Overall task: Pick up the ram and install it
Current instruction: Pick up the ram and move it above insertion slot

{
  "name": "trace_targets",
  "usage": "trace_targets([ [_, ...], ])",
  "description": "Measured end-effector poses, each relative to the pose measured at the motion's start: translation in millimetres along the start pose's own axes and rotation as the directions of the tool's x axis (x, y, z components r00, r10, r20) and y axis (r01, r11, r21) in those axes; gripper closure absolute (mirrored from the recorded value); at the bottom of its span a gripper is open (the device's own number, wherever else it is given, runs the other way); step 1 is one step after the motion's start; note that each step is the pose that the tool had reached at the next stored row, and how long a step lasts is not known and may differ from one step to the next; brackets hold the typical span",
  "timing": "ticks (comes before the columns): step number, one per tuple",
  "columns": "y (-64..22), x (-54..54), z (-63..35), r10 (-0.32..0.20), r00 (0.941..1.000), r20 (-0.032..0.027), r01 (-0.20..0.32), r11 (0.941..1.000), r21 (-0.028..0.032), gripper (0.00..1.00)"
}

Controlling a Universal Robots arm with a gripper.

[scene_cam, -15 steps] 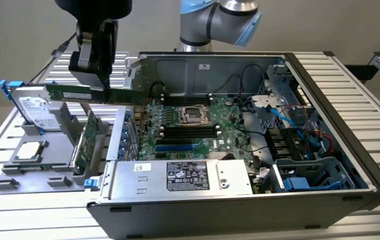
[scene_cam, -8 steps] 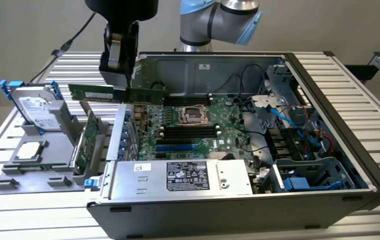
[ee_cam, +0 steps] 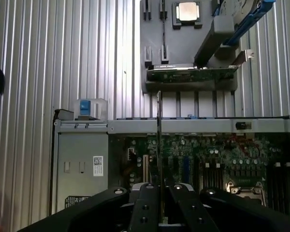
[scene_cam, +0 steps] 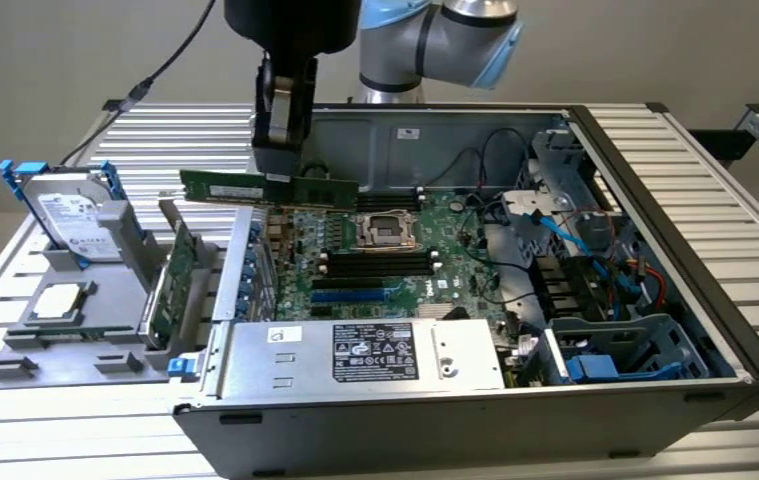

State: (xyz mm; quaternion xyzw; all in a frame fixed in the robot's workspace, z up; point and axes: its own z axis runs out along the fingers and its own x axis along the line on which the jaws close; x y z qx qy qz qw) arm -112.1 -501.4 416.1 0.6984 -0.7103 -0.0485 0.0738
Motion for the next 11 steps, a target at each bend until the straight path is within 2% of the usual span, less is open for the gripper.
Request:
trace_targets([
  [7,-19.8,-15.1,7.2,0.000,1.0000,0.0000,0.000,1.0000,0.0014,0.86],
  [9,-24.2,-20.2,7.7,0.000,1.0000,0.0000,0.000,1.0000,0.0062,0.86],
  [11,-27.6,-25.0,7.9,0.000,1.0000,0.0002,0.000,0.9999,0.0137,0.86],
])
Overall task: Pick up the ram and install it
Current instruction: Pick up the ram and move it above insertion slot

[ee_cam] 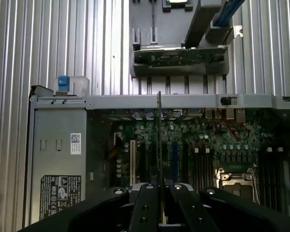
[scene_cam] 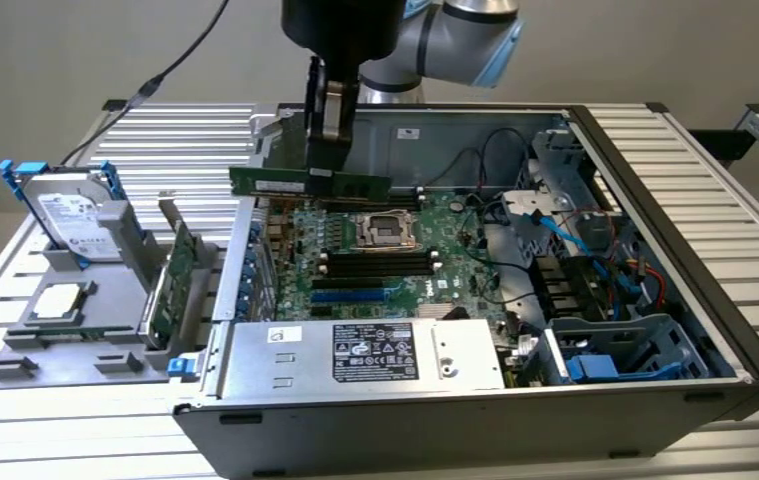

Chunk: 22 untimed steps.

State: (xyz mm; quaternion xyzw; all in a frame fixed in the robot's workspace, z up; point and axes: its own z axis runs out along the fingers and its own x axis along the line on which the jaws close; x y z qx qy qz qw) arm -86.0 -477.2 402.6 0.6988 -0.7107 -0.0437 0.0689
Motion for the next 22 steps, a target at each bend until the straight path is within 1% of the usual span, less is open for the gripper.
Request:
trace_targets([
  [3,-4.9,-6.9,0.1,0.000,1.0000,0.0002,0.000,0.9999,0.0135,0.86],
  [4,-7.7,-10.8,0.2,0.001,1.0000,0.0003,-0.001,0.9998,0.0213,0.86],
  [7,-12.1,-17.2,0.9,0.001,1.0000,0.0000,-0.001,0.9994,0.0332,0.86],
  [10,-16.4,-23.7,2.1,0.001,1.0000,-0.0024,-0.001,0.9991,0.0424,0.86],
  [13,-20.6,-30.0,3.3,0.002,1.0000,-0.0071,-0.001,0.9987,0.0512,0.86],
  [20,-33.8,-44.3,5.0,0.003,0.9999,-0.0154,-0.002,0.9972,0.0752,0.86],
  [22,-37.9,-50.2,5.8,0.004,0.9998,-0.0175,-0.002,0.9969,0.0783,0.86],
])
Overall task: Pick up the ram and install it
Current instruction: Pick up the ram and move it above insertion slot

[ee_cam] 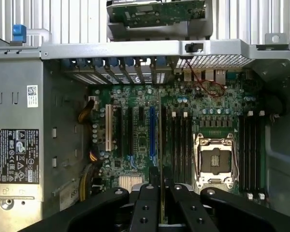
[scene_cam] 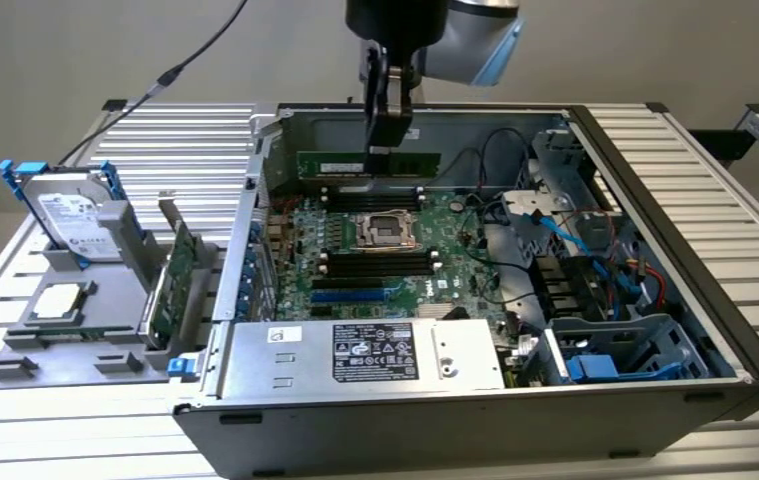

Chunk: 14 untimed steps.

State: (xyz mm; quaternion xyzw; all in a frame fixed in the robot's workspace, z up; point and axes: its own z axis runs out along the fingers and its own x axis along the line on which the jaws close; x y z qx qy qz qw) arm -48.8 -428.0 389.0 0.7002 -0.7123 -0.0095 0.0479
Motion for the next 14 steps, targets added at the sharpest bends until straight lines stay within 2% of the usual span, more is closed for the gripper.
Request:
trace_targets([
  [8,-21.5,-28.2,5.2,0.001,1.0000,-0.0074,-0.001,1.0000,0.0022,0.86],
  [9,-22.2,-30.5,6.1,0.001,1.0000,-0.0099,-0.001,1.0000,0.0019,0.86],
  [12,-22.7,-34.2,9.1,0.002,0.9997,-0.0246,-0.002,1.0000,0.0023,0.86],
  [14,-22.9,-35.8,11.7,0.003,0.9995,-0.0314,-0.003,1.0000,0.0025,0.86],
])
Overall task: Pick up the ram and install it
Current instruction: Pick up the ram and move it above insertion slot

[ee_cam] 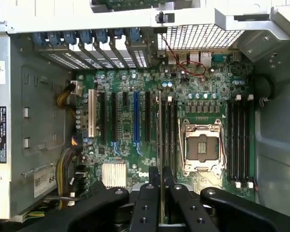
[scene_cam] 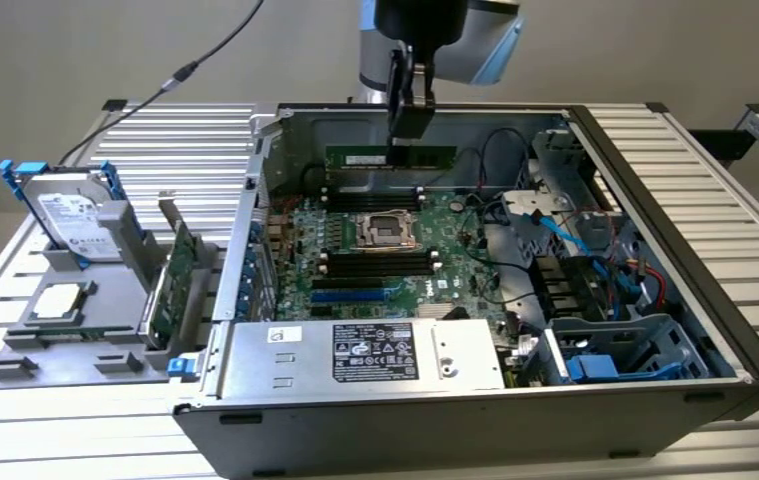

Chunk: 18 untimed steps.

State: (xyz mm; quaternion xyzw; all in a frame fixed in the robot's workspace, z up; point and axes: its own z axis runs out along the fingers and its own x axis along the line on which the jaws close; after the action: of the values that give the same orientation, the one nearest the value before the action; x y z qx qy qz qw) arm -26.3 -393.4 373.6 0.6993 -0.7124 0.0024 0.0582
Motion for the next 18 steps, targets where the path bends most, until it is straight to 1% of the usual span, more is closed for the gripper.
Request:
trace_targets([
  [1,-0.1,-1.2,1.5,0.000,1.0000,-0.0021,0.000,1.0000,0.0000,0.86],
  [3,-0.4,-4.2,4.8,0.000,1.0000,-0.0030,0.000,1.0000,0.0000,0.86],
  [10,-1.7,-14.6,16.7,0.004,1.0000,-0.0028,-0.004,1.0000,-0.0003,0.86],
  [18,-4.4,-18.7,30.3,0.020,0.9998,-0.0013,-0.020,0.9998,-0.0017,0.86],
])
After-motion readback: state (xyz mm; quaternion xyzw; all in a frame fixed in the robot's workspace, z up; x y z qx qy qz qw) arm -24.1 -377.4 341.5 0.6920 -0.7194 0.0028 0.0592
